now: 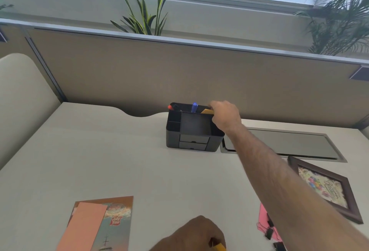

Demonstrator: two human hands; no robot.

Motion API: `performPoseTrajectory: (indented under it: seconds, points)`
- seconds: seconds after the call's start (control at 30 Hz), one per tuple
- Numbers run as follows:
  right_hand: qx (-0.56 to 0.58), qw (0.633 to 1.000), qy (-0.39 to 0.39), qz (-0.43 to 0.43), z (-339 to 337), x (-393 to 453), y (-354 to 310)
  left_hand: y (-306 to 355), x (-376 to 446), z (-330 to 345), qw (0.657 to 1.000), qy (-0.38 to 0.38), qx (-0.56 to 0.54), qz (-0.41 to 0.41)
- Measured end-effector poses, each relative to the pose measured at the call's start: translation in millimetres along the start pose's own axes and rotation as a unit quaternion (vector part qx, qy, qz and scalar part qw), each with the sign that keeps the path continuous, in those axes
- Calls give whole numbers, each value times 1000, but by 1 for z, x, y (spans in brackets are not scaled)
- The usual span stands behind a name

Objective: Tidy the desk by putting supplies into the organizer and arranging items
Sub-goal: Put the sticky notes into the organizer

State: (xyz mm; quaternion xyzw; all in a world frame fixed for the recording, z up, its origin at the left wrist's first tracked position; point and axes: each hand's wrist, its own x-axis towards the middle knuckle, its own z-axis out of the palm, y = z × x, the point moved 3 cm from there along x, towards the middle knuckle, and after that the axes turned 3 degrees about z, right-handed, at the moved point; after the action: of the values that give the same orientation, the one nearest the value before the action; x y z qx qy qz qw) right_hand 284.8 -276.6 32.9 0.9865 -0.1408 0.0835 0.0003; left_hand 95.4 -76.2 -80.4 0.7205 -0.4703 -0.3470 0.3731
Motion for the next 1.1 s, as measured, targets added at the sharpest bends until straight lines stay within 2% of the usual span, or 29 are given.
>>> performPoseTrajectory:
  seconds: [0.07, 0.13, 0.2, 0.3, 0.37, 0.47, 0.53, 0.57, 0.63, 0.7, 0.8, 0.9, 1.0, 1.1]
  points:
    - [2, 1000, -24, 7, 2, 0, 1, 3, -3, -7, 995, 30, -76, -52]
    - [21, 999, -36, 10, 4, -2, 2, 3, -1, -16, 991, 47, -105, -66]
    - [60, 998, -12, 4, 7, -5, 3, 3, 2, -29, 985, 84, -135, -69]
    - [190, 980, 66, 5, 4, -15, 3, -2, 6, -53, 965, 174, -181, -80]
    - [325, 943, 68, 17, -2, -26, -2, -4, 8, -71, 948, 245, -183, -85]
    - [494, 867, -54, 18, -16, -46, -13, -4, 14, -100, 919, 338, -183, -87]
    - [517, 841, -157, -16, -23, -59, -17, -2, 16, -117, 898, 386, -192, -84]
    - [501, 840, -206, -32, -25, -65, -18, -1, 17, -125, 889, 407, -191, -83]
    - [431, 856, -279, -60, -27, -74, -18, 4, 18, -138, 879, 440, -169, -76]
    - [349, 883, -302, -84, -25, -80, -20, 7, 20, -146, 872, 464, -141, -73]
    - [255, 917, -286, -109, -20, -83, -22, 10, 23, -151, 858, 497, -107, -71]
    - [255, 932, -239, -96, -23, -80, -17, 3, 24, -149, 850, 516, -97, -51]
    - [241, 952, -158, -101, -33, -68, -3, -23, 19, -138, 874, 477, 32, -85]
    - [258, 961, -62, -76, -44, -51, 14, -60, 12, -119, 895, 357, 227, -142]
